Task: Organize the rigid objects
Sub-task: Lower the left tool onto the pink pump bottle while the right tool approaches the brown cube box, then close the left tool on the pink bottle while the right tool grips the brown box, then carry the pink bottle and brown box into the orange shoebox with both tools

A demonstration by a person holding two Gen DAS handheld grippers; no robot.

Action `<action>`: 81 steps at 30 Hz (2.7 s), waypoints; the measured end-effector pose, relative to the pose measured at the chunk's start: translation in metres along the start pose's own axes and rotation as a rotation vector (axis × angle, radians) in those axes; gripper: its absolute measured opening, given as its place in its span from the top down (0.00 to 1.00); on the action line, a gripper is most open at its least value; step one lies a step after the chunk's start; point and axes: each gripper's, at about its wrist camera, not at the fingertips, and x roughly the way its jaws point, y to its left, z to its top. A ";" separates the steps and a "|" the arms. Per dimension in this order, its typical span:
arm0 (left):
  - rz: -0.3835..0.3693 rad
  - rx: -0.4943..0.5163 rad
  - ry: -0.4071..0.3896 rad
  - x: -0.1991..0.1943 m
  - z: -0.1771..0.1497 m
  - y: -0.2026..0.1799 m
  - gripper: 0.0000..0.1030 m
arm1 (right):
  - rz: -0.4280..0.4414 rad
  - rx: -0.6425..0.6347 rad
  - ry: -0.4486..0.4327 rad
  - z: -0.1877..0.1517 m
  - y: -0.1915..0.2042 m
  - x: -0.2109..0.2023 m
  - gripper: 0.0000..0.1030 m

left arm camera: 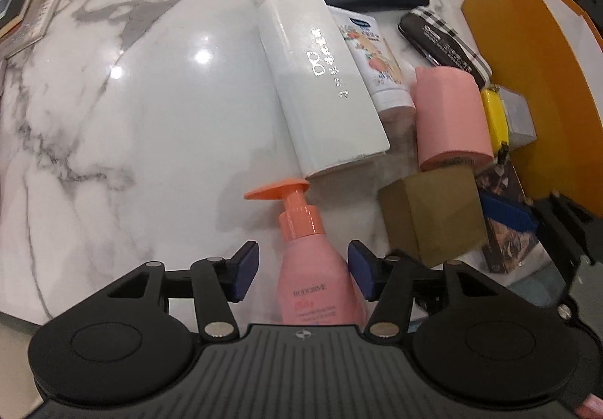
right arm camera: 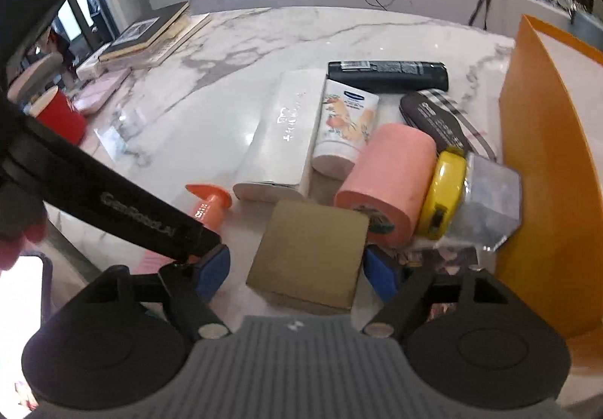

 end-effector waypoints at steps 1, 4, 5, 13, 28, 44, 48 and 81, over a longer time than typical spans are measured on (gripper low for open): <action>-0.015 -0.006 0.014 0.000 0.000 0.003 0.37 | -0.010 -0.019 0.008 0.000 0.001 0.002 0.35; -0.059 -0.046 0.065 0.004 -0.002 0.010 0.34 | -0.008 -0.041 0.045 -0.004 -0.005 0.003 0.40; -0.069 -0.056 0.080 0.006 -0.003 0.011 0.32 | -0.009 -0.026 0.058 -0.005 -0.008 0.002 0.40; -0.097 -0.059 0.096 0.010 -0.012 0.010 0.31 | 0.018 -0.051 0.061 -0.002 -0.006 0.006 0.38; -0.071 0.165 0.079 -0.003 -0.027 -0.005 0.32 | 0.080 -0.046 0.091 0.002 -0.024 0.002 0.39; -0.006 0.188 -0.002 -0.016 -0.035 -0.021 0.52 | 0.095 -0.017 0.068 0.016 -0.024 -0.003 0.41; -0.011 0.168 -0.052 -0.038 -0.038 -0.027 0.52 | 0.092 -0.016 0.031 0.018 -0.030 -0.027 0.41; -0.061 0.498 -0.055 -0.036 0.043 -0.280 0.52 | -0.069 0.493 -0.007 -0.009 -0.256 -0.108 0.41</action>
